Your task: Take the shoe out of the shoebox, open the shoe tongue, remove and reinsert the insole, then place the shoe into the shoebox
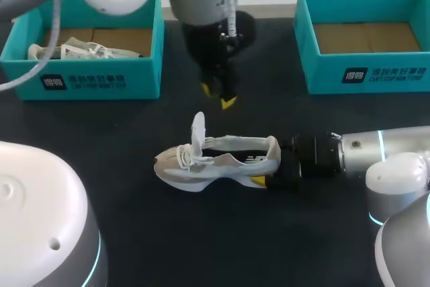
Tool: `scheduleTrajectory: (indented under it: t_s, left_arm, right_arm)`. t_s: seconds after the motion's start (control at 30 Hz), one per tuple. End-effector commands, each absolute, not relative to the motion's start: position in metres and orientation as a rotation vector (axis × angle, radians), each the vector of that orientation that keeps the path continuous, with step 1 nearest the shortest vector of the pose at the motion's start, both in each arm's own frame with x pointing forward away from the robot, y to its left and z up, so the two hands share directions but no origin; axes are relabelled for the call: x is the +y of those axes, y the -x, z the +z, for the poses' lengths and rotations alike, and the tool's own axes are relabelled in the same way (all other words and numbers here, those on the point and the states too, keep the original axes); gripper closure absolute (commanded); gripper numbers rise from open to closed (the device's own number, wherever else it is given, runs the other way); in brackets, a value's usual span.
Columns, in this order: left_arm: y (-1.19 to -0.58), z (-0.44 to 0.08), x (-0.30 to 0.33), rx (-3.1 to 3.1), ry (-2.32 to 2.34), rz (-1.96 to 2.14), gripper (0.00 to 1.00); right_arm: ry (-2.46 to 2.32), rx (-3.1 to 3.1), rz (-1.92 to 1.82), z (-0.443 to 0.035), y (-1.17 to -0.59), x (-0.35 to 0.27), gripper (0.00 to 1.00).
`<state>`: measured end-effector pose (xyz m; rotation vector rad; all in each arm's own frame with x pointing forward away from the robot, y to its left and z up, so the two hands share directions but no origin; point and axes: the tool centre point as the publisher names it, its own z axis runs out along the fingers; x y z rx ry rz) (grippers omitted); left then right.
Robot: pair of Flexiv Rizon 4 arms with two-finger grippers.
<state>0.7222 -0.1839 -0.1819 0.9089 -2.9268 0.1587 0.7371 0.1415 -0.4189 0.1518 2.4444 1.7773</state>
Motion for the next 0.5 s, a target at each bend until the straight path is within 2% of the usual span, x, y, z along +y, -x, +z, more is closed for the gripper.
scheduleTrajectory:
  t_s: [0.03, 0.37, 0.5]
  left_arm:
    - [-0.721, -0.189, -0.203, -2.717, 0.579, 0.379, 1.0]
    - [-0.697, -0.227, -0.214, -2.517, 0.552, 0.346, 1.0]
    - [-0.697, -0.227, -0.214, -2.517, 0.552, 0.346, 1.0]
  right_arm:
    - [-0.153, 2.445, 1.774, -0.422, -0.737, 0.142, 1.0]
    - [-0.153, 2.445, 1.774, -0.422, -0.737, 0.142, 1.0]
    - [-0.153, 2.445, 1.774, -0.422, -0.737, 0.142, 1.0]
